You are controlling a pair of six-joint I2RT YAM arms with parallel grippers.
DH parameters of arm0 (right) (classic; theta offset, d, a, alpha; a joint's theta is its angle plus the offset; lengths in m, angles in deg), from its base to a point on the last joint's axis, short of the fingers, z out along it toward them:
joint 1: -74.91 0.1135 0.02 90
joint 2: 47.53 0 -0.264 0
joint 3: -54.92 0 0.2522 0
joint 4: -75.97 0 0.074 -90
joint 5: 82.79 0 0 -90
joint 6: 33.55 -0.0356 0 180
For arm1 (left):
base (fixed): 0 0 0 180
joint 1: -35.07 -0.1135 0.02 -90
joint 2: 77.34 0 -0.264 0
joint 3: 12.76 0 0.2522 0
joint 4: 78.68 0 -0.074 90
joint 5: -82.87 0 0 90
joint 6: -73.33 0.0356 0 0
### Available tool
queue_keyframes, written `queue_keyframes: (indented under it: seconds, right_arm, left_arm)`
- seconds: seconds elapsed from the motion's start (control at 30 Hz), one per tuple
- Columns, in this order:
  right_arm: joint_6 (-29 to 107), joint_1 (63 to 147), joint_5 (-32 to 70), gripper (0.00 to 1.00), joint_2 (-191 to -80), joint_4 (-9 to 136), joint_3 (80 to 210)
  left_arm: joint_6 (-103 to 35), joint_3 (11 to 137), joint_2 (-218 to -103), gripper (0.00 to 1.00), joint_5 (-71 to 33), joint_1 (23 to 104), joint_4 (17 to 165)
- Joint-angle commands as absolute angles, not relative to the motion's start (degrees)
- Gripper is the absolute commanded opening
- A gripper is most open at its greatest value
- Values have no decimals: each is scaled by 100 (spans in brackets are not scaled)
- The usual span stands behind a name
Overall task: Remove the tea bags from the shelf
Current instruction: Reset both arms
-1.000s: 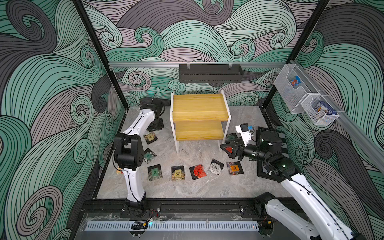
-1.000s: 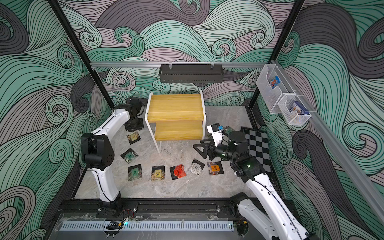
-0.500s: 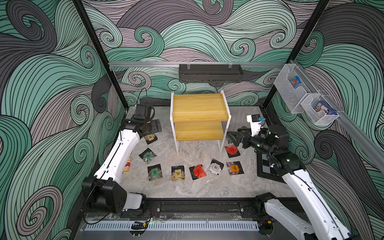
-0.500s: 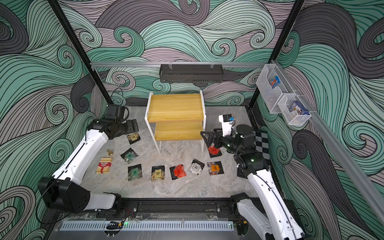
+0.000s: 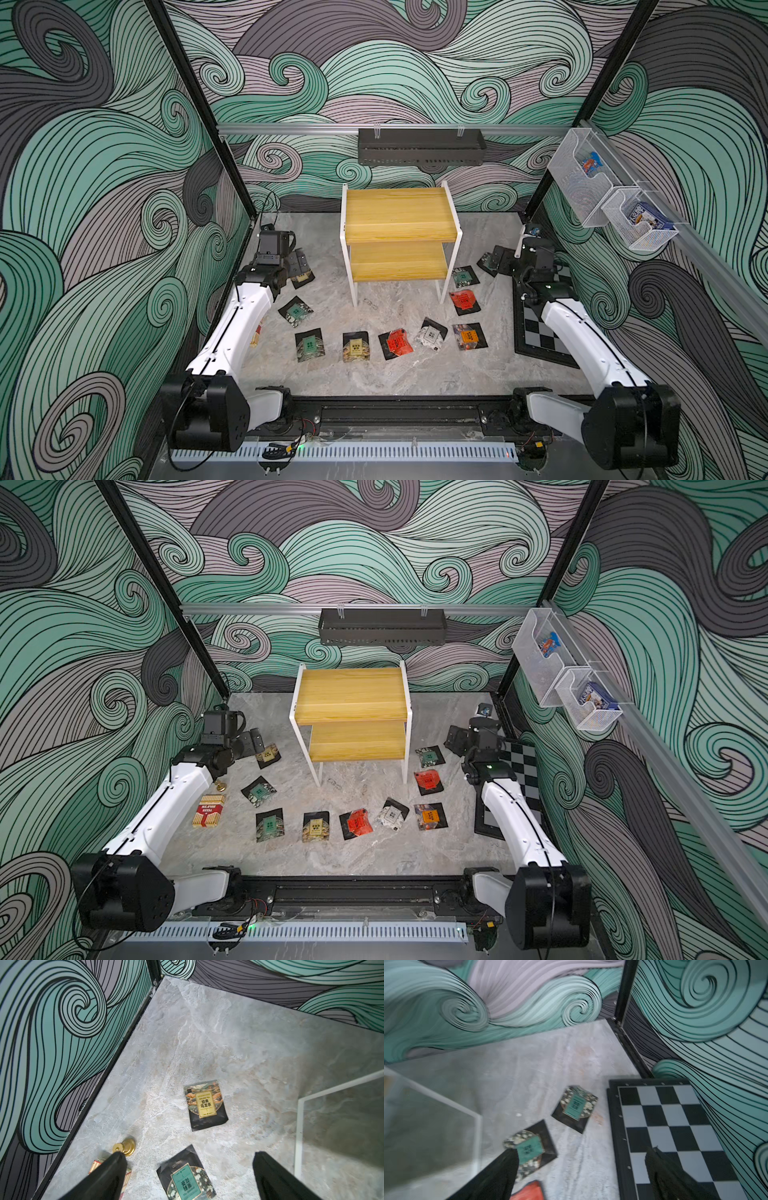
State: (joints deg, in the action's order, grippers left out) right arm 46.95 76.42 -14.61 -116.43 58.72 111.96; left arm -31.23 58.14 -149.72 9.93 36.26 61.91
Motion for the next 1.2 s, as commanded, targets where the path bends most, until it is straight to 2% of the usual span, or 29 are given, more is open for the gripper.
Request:
queue_keyframes:
  seconds: [0.0,0.1,0.23,0.57,0.67,0.7,0.77,0.9,0.97,1.03,1.17]
  right_arm:
    - [5223,7629,-1888,99,-11575,7648,10162]
    - [5476,7655,-1171,99,-11641,9142,9359]
    - [5503,7763,-1140,99,-12200,9673,9221]
    - [6082,8130,-770,99,-13818,12460,8718]
    - [6067,8150,-739,99,-13703,12168,8766]
    - [6102,8158,-755,99,-13774,12315,8742]
    - [6120,8178,-774,99,-13770,12417,8690]
    - [6128,8183,-753,99,-13782,12361,8724]
    - [6096,8116,-609,99,-13810,12202,8823]
    - [5965,7929,-240,99,-13737,11779,8975]
    - [6013,7949,-217,99,-13713,11935,8881]
  left_arm:
    - [-2863,5370,-15186,99,965,3441,7262]
    - [-2700,4904,-15384,99,917,3367,7963]
    - [-2581,4364,-15531,99,674,3357,8976]
    - [-2215,2724,-16129,98,-138,3407,12542]
    - [-1895,2369,-16853,99,-440,3432,14098]
    - [-1884,2412,-16819,99,-449,3438,14080]
    - [-2070,2746,-16496,98,-365,3440,12808]
    - [-1859,2404,-16860,99,-419,3445,14082]
    - [-1886,2549,-16689,99,-438,3448,13513]
    - [-1878,2494,-16743,99,-431,3449,13690]
    - [-1881,2453,-16754,99,-427,3453,13790]
